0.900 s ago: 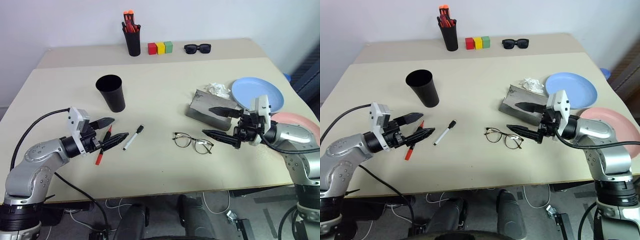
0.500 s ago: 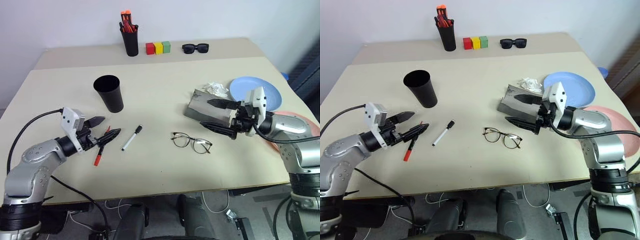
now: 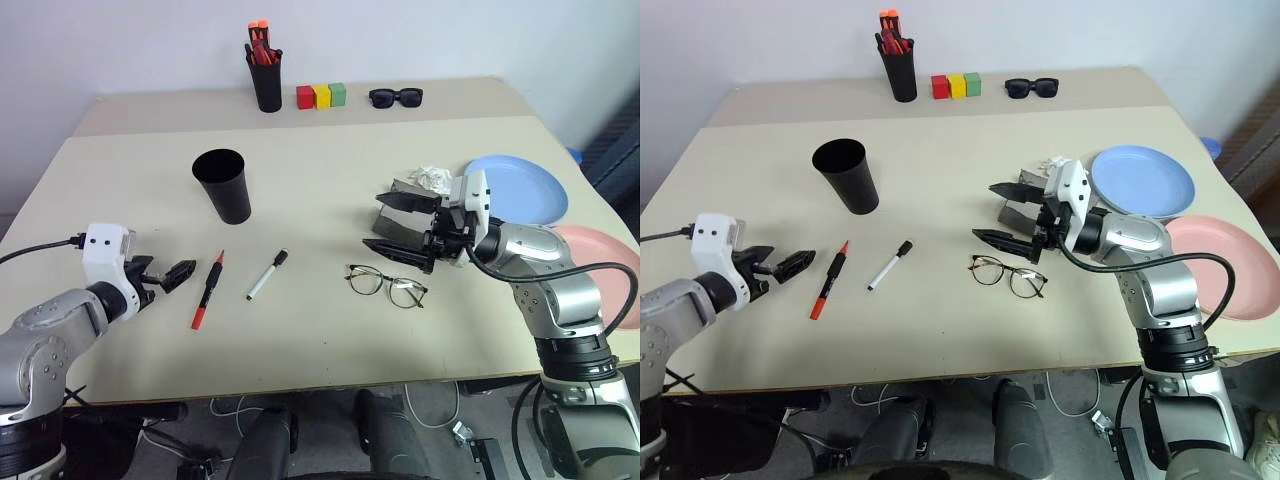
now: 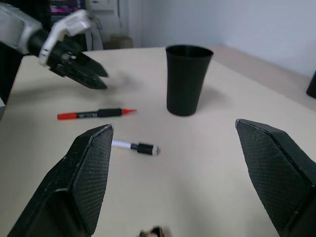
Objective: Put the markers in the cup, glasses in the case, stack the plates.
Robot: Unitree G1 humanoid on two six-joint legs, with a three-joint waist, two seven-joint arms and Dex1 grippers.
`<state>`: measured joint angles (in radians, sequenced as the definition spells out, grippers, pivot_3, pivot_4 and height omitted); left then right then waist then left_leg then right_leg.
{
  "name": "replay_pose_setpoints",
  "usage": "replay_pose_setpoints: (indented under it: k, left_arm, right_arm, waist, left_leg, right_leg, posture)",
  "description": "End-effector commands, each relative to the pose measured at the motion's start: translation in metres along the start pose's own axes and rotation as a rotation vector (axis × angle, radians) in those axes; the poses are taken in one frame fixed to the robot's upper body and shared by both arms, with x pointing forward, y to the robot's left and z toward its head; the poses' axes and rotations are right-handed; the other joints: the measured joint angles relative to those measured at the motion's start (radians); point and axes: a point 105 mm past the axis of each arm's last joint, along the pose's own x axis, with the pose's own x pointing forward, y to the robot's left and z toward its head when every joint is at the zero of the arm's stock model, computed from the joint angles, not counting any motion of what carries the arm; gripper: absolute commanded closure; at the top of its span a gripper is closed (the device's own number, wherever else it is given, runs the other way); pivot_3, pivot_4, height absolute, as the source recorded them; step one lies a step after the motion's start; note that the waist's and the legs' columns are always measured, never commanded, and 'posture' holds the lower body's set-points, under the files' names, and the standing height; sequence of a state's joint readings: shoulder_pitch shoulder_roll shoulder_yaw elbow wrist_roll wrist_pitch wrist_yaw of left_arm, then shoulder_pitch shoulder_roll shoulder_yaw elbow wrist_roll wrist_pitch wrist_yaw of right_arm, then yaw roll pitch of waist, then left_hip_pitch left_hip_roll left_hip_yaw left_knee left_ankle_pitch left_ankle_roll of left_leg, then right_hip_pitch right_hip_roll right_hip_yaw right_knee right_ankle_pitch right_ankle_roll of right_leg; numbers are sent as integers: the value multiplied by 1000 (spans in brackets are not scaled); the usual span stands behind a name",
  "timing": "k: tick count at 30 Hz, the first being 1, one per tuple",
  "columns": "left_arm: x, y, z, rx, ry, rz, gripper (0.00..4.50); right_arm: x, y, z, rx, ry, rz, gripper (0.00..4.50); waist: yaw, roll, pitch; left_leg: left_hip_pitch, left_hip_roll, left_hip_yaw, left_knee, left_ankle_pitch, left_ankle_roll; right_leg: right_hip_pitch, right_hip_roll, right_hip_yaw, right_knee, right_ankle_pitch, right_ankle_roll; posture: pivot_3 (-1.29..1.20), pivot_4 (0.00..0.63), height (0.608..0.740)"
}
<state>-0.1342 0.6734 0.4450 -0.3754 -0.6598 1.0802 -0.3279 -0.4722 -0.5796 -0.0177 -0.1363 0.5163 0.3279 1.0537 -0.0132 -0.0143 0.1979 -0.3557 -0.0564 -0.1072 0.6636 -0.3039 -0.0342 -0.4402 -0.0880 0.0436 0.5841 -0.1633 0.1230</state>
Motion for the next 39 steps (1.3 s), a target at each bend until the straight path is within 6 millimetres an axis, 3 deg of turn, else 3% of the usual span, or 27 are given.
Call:
replay_pose_setpoints:
  k: [1,9,21,25,31,35,39]
  left_arm:
    - [0,-15,16,-15,-2,-43,0]
    - [11,-24,18,-119,74,-16,0]
    - [19,-33,-1,-73,320,-53,0]
    - [24,-35,-9,-60,383,-64,1340]
    - [31,-43,-18,-61,417,-90,4483]
    - [32,-42,-8,-41,360,-74,4483]
    - [27,-51,25,9,199,-162,4483]
  right_arm:
    - [-1,2,14,-41,-53,-12,479]
    - [11,9,14,-44,-94,-37,479]
    - [10,17,5,-31,-118,-97,479]
    - [7,16,5,-36,-111,-117,409]
    - [5,17,4,-41,-98,-119,409]
    - [4,20,-1,-31,-73,-97,409]
    - [-6,25,-8,72,-30,-19,409]
  waist:
    - [-1,0,0]
    - [-4,0,0]
    - [-5,0,0]
    - [-3,0,0]
    - [-1,0,0]
    - [0,0,0]
    - [0,0,0]
  left_leg:
    - [0,0,0,0,0,0]
    - [0,0,0,0,0,-1]
    - [0,0,0,0,0,-1]
    - [0,0,0,0,0,-2]
    - [0,0,0,0,0,-2]
    - [0,-1,0,0,0,-2]
    - [0,-1,0,0,0,-2]
  right_leg:
    - [0,0,0,0,0,0]
    - [-1,0,0,1,0,0]
    - [-1,0,0,2,0,0]
    - [-1,0,0,2,0,0]
    - [-1,0,0,1,0,0]
    - [-1,0,0,1,0,0]
    - [-1,0,0,1,0,0]
  posture:
    - [0,150,740]
    - [0,150,740]
    - [0,150,740]
    - [0,150,740]
    - [0,150,740]
    - [0,150,740]
    - [0,150,740]
